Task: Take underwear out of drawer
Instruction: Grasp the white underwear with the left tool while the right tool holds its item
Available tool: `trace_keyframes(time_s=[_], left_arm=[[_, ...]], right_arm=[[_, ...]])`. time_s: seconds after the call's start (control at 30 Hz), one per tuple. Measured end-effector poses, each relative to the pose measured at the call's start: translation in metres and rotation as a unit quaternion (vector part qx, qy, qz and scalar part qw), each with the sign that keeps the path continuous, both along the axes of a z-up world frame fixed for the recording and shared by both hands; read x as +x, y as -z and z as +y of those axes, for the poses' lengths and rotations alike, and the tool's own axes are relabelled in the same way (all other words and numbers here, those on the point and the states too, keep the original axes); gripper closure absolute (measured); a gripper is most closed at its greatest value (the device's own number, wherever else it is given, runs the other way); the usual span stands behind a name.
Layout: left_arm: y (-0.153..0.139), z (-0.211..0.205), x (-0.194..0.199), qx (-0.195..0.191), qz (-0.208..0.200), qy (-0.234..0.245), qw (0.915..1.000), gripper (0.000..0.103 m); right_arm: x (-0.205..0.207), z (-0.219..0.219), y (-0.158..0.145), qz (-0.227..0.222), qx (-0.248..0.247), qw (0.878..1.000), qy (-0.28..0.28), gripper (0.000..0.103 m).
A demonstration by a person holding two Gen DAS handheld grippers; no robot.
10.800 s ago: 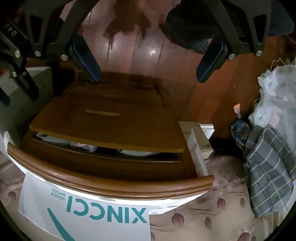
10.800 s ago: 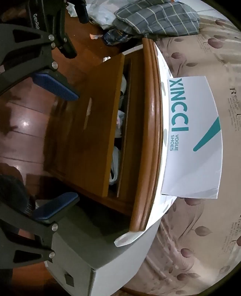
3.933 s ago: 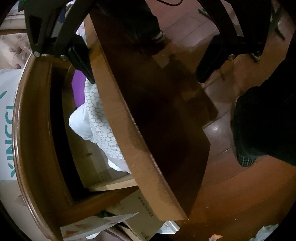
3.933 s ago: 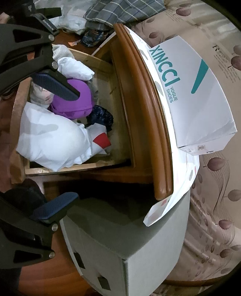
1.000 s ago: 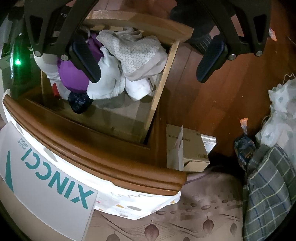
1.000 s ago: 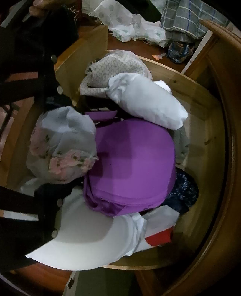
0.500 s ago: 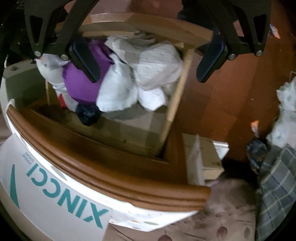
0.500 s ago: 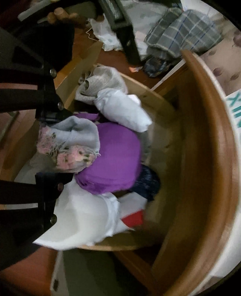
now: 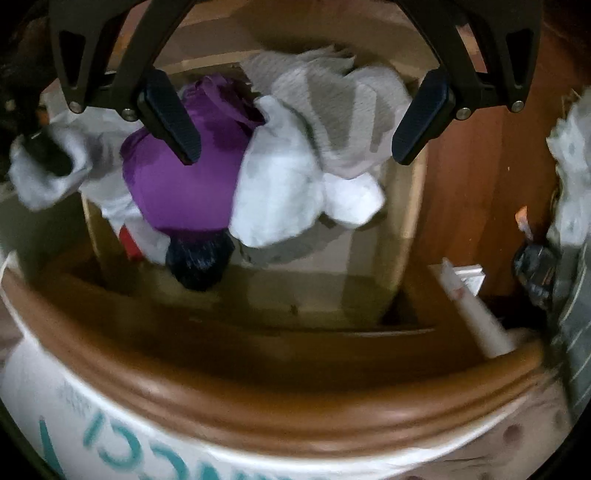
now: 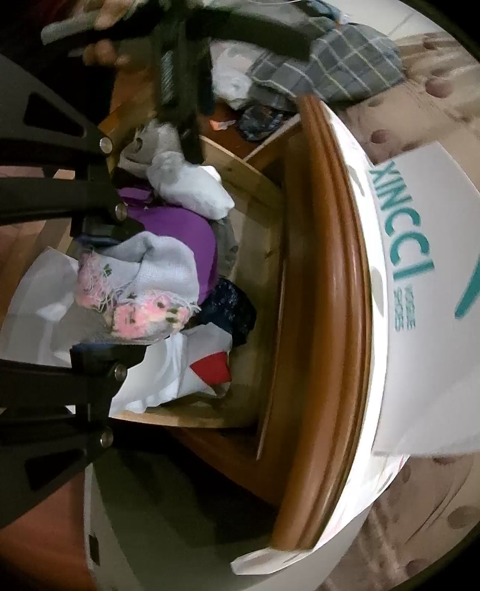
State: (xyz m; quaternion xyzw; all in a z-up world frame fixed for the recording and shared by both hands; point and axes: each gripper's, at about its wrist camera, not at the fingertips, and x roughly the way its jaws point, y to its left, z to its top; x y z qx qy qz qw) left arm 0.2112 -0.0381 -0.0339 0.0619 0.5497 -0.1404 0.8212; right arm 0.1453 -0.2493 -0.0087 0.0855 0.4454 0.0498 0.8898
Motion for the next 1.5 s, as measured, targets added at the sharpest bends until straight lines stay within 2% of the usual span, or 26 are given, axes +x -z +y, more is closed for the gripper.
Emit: trace_keyframes(time_s=[0.07, 0.17, 0.23, 0.3, 0.6, 0.63, 0.67, 0.7, 0.77, 0.97, 1.27, 1.5], left_arm=[[0.006, -0.007, 0.004, 0.008, 0.007, 0.005, 0.9999, 0.002], [0.013, -0.007, 0.014, 0.003, 0.023, -0.015, 0.9996, 0.003], [0.019, -0.001, 0.025, -0.008, 0.044, -0.042, 0.9981, 0.008], [0.024, 0.001, 0.032, -0.003, 0.058, -0.053, 0.9969, 0.017], [0.038, -0.014, 0.039, 0.031, 0.074, -0.032, 0.9963, 0.020], [0.038, -0.015, 0.039, 0.031, 0.072, -0.033, 0.9963, 0.023], [0.038, -0.014, 0.039, 0.027, 0.072, -0.035, 0.9964, 0.032], [0.038, -0.012, 0.039, 0.012, 0.076, -0.037, 0.9964, 0.046], [0.038, -0.011, 0.040, -0.009, 0.086, -0.039, 0.9955, 0.060], [0.030, -0.012, 0.034, -0.008, 0.070, -0.036, 0.9969, 0.068], [-0.009, 0.001, 0.011, -0.038, 0.032, -0.029, 0.9984, 0.069], [-0.067, 0.021, -0.013, -0.061, -0.026, -0.006, 0.9978, 0.069]], right_arm=[[0.000, -0.003, -0.002, -0.005, -0.002, 1.000, 0.005, 0.067], [0.001, -0.010, -0.004, -0.009, 0.009, 1.000, 0.013, 0.067], [0.001, -0.012, -0.003, -0.007, 0.020, 1.000, 0.018, 0.067], [0.002, -0.016, -0.003, -0.005, 0.032, 0.999, 0.023, 0.067], [0.003, -0.020, -0.003, -0.003, 0.041, 0.999, 0.028, 0.067], [0.002, -0.020, -0.003, -0.003, 0.042, 0.999, 0.029, 0.067], [0.002, -0.020, -0.003, -0.003, 0.041, 0.999, 0.028, 0.067], [0.002, -0.020, -0.003, -0.003, 0.041, 0.999, 0.029, 0.067], [0.002, -0.020, -0.004, -0.003, 0.043, 0.999, 0.028, 0.067], [0.003, -0.020, -0.003, -0.004, 0.042, 0.999, 0.026, 0.067], [0.005, -0.018, -0.001, 0.001, 0.032, 0.999, 0.028, 0.067], [0.005, -0.015, 0.000, 0.000, 0.019, 1.000, 0.024, 0.067]])
